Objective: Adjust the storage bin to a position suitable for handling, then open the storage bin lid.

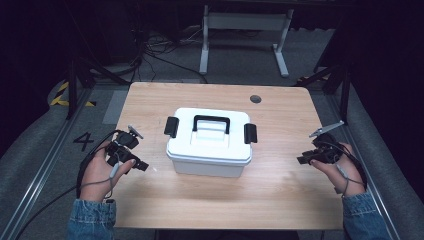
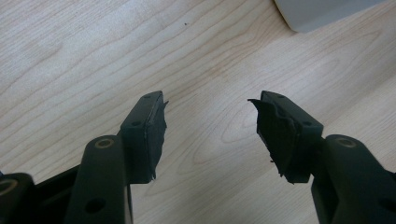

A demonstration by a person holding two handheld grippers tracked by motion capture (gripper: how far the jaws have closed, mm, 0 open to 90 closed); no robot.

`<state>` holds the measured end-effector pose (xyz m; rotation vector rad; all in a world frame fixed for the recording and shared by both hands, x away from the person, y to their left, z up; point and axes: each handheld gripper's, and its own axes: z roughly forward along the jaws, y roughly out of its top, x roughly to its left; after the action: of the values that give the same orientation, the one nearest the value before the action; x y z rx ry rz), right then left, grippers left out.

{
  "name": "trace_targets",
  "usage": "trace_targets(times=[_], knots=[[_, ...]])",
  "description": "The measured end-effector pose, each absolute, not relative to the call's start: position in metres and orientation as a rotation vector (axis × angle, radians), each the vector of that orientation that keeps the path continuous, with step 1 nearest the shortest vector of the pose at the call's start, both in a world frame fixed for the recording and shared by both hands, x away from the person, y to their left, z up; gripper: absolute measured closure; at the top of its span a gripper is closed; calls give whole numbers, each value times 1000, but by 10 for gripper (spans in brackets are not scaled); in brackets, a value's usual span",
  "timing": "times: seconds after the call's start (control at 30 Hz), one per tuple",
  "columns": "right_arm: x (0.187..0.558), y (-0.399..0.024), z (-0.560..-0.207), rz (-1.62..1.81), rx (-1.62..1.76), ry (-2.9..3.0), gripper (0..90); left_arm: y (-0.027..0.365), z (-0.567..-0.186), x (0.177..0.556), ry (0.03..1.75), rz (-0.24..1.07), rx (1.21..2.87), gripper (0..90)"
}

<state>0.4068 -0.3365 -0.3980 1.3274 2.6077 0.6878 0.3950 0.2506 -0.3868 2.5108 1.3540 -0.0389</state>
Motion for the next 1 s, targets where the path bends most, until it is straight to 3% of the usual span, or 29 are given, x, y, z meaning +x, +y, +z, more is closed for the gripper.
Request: trace_targets(times=[1.0], knots=[[404, -331, -393, 750, 1294, 2617, 635, 239, -379, 391, 1280, -41, 2524, 430]])
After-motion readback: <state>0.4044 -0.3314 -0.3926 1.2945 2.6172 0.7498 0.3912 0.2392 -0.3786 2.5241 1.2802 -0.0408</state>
